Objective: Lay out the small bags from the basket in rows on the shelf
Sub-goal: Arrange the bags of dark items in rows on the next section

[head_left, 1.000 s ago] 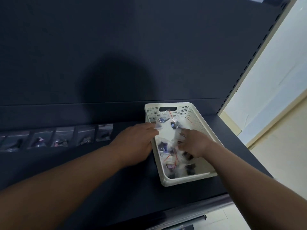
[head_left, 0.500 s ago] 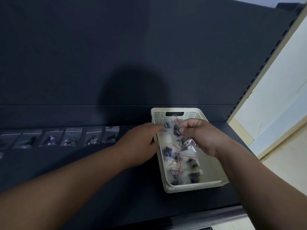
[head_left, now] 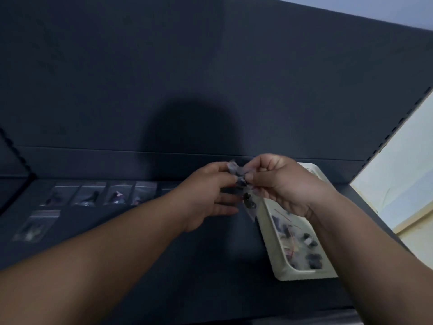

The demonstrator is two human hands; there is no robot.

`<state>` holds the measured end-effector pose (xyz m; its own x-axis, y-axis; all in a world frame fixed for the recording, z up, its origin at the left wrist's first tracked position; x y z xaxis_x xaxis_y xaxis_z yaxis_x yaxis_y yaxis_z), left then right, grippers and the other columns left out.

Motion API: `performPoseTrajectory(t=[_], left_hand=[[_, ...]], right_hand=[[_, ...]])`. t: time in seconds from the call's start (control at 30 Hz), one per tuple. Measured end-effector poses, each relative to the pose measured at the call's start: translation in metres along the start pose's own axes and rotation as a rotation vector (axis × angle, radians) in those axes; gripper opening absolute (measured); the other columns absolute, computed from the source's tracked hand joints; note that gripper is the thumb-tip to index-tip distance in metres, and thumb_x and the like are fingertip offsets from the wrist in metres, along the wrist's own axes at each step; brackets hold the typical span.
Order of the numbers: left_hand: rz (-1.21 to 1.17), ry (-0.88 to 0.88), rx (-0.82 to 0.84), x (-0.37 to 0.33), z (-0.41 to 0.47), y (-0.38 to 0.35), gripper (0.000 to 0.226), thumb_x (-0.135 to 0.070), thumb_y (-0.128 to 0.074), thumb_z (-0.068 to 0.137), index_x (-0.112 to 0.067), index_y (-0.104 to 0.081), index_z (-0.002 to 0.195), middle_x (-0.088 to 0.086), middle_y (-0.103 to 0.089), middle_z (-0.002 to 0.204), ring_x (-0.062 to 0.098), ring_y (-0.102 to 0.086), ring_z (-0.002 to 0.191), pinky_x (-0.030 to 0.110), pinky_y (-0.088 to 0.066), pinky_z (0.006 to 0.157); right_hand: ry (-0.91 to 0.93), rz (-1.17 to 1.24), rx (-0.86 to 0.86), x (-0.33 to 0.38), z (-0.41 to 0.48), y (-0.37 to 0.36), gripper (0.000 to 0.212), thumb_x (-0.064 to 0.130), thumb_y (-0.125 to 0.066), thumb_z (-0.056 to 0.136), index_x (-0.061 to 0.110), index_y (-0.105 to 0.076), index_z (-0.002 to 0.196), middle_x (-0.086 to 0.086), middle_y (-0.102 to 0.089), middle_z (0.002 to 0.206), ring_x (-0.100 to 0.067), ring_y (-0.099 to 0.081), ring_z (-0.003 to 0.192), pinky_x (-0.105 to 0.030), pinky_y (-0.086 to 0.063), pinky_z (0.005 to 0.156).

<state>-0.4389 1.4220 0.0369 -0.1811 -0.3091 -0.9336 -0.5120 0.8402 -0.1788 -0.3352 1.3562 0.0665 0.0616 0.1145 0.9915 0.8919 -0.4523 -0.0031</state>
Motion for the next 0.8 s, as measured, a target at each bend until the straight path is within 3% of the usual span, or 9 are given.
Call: performPoseTrajectory(t=[0.07,0.17,0.3,0.43,0.5,0.63,0.7,0.8], left_hand=[[-0.07,0.126,0.044,0.008,-0.01,0.021,0.037,-0.046,-0.044,0.094,-0.019,-0.056,0.116,0.015,-0.059,0.123,0.036,-0.06,0.107,0.041,-0.055,0.077],[-0.168,0.227,0.104,0.017,-0.027,0.054,0.06,-0.066,-0.036,0.087,-0.013,-0.059,0.103,0.012,-0.063,0.1,0.033,-0.063,0.095,0.041,-0.052,0.082],[-0.286,0.209,0.001,0.029,-0.051,0.108,0.025,-0.027,-0.044,0.094,-0.013,-0.064,0.1,0.006,-0.064,0.074,0.02,-0.065,0.064,0.033,-0.056,0.069],[-0.357,0.192,-0.101,0.05,-0.074,0.163,0.029,0.003,-0.041,0.088,-0.01,-0.065,0.099,0.007,-0.068,0.082,0.016,-0.064,0.068,0.032,-0.056,0.074],[-0.344,0.184,-0.145,0.058,-0.085,0.183,0.029,0.008,-0.042,0.088,-0.011,-0.063,0.097,0.009,-0.068,0.087,0.019,-0.065,0.073,0.034,-0.055,0.074],[-0.339,0.167,-0.257,0.067,-0.103,0.213,0.024,0.009,-0.049,0.088,-0.012,-0.059,0.094,0.011,-0.066,0.084,0.021,-0.064,0.07,0.034,-0.057,0.067],[-0.346,0.152,-0.273,0.069,-0.108,0.222,0.022,0.009,-0.05,0.088,-0.01,-0.059,0.097,0.012,-0.066,0.084,0.021,-0.063,0.07,0.035,-0.057,0.069],[-0.351,0.129,-0.293,0.069,-0.115,0.232,0.021,0.009,-0.052,0.087,-0.008,-0.059,0.097,0.012,-0.067,0.083,0.018,-0.066,0.063,0.033,-0.059,0.062]], right_hand=[[0.059,-0.108,0.003,0.003,0.005,-0.03,0.02,-0.009,-0.057,0.084,0.009,-0.059,0.075,0.0,-0.061,0.058,-0.008,-0.053,0.052,-0.015,-0.044,0.049],[0.103,-0.294,0.038,-0.005,0.011,-0.085,0.019,-0.008,-0.063,0.08,0.01,-0.06,0.075,-0.005,-0.06,0.063,-0.013,-0.052,0.055,-0.024,-0.044,0.053],[0.0,-0.173,0.165,-0.029,0.016,-0.157,0.027,-0.013,-0.059,0.081,0.013,-0.061,0.087,-0.002,-0.068,0.075,-0.017,-0.063,0.067,-0.03,-0.051,0.061],[-0.059,-0.005,0.11,-0.04,0.024,-0.198,0.031,-0.014,-0.043,0.089,0.013,-0.058,0.092,-0.006,-0.067,0.085,-0.016,-0.066,0.07,-0.021,-0.054,0.061],[-0.039,0.009,0.023,-0.045,0.028,-0.209,0.031,-0.015,-0.041,0.089,0.012,-0.057,0.088,-0.009,-0.064,0.085,-0.015,-0.063,0.066,-0.018,-0.053,0.056],[0.041,-0.282,-0.129,-0.059,0.034,-0.219,0.019,-0.002,-0.059,0.085,0.016,-0.059,0.088,-0.004,-0.062,0.088,-0.005,-0.053,0.066,-0.01,-0.041,0.054],[-0.082,-0.268,-0.055,-0.077,0.035,-0.228,0.024,0.005,-0.066,0.083,0.018,-0.057,0.102,-0.003,-0.062,0.097,-0.008,-0.055,0.075,-0.015,-0.04,0.059],[-0.242,-0.18,0.068,-0.094,0.032,-0.246,0.027,0.002,-0.064,0.084,0.016,-0.057,0.105,-0.003,-0.06,0.082,-0.012,-0.054,0.065,-0.021,-0.041,0.053]])
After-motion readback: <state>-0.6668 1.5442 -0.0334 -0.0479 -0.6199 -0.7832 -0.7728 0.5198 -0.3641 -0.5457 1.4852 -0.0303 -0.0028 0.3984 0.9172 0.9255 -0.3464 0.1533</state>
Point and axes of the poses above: each hand's wrist, its own z-axis towards the middle knuckle, its own y-axis out of the back of the hand, x = y × z, the point moved 7 cm from there along z, towards the middle knuckle
